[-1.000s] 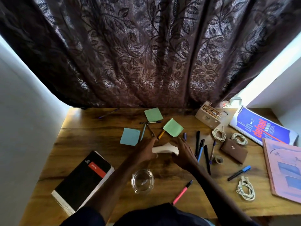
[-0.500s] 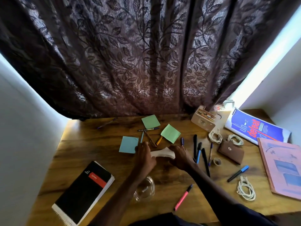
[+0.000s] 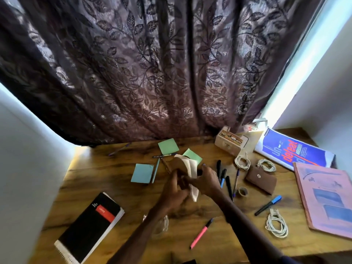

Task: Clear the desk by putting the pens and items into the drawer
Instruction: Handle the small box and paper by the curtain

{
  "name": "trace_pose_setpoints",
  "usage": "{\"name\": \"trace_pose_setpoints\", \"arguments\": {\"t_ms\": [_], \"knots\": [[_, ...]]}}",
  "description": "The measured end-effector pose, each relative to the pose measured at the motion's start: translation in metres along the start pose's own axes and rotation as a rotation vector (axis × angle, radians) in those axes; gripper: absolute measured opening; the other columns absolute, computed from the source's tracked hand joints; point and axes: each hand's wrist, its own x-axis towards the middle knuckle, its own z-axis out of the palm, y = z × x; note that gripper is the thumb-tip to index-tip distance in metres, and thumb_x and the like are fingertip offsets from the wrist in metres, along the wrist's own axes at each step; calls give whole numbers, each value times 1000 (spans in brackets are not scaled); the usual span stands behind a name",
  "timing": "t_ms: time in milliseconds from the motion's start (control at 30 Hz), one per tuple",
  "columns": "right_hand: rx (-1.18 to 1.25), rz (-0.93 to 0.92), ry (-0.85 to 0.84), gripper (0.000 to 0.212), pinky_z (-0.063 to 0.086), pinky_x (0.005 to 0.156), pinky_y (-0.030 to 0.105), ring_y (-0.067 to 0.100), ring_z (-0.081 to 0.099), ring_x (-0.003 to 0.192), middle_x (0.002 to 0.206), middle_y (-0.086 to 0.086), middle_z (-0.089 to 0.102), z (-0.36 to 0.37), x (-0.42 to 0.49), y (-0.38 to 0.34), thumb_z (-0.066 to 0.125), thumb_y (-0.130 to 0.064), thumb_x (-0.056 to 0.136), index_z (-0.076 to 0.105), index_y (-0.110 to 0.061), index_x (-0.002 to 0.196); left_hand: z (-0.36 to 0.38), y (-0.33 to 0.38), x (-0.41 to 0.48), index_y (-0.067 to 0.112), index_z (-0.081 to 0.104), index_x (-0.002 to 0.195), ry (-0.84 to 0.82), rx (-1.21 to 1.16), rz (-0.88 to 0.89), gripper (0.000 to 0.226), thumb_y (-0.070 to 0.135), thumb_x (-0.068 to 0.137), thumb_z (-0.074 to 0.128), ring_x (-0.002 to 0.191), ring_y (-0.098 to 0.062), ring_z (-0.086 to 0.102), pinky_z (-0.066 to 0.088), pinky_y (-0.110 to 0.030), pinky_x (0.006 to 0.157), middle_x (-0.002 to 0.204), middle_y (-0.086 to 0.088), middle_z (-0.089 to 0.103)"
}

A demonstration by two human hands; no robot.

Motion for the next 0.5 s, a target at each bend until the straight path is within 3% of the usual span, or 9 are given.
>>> {"name": "trace_pose_setpoints", "arguments": {"t_ms": [100,167,300,400,500], "knots": [[121,-47,-108,52,54,52,24,4,69,66,77,-8,73,-4,-1,-3,78,-68,68,71,-19,86,6,4,3,30,45,137,-7,19,-34,71,38,77,83,113,-5,61,57,-20,82,124,17,61],[163,-95,-146,66,55,54,18,-2,70,71,88,-12,75,1,-3,-4,71,-81,64,72,-23,96,8,3,3,19,53,136,37,64,-29,72,44,74,82,116,-15,65,58,-25,86,124,7,66],[209,-128,-180,80,60,64,23,1,70,83,98,-12,72,4,-7,-4,61,-89,61,63,-22,105,3,4,-5,15,60,126,146,122,-60,47,29,86,79,110,-11,63,45,-7,77,112,9,63],[208,-140,-144,56,62,68,31,1,70,77,87,-12,74,6,-7,-4,62,-77,76,65,-25,95,-4,5,-5,20,62,127,215,104,-35,59,48,78,81,104,-11,68,48,-4,63,112,9,68],[215,-158,-119,42,60,64,26,0,69,72,81,-12,73,9,-4,-14,60,-65,86,67,-24,89,-14,4,0,22,62,126,244,91,-27,59,43,76,85,100,-8,66,45,1,61,111,10,67]]}}
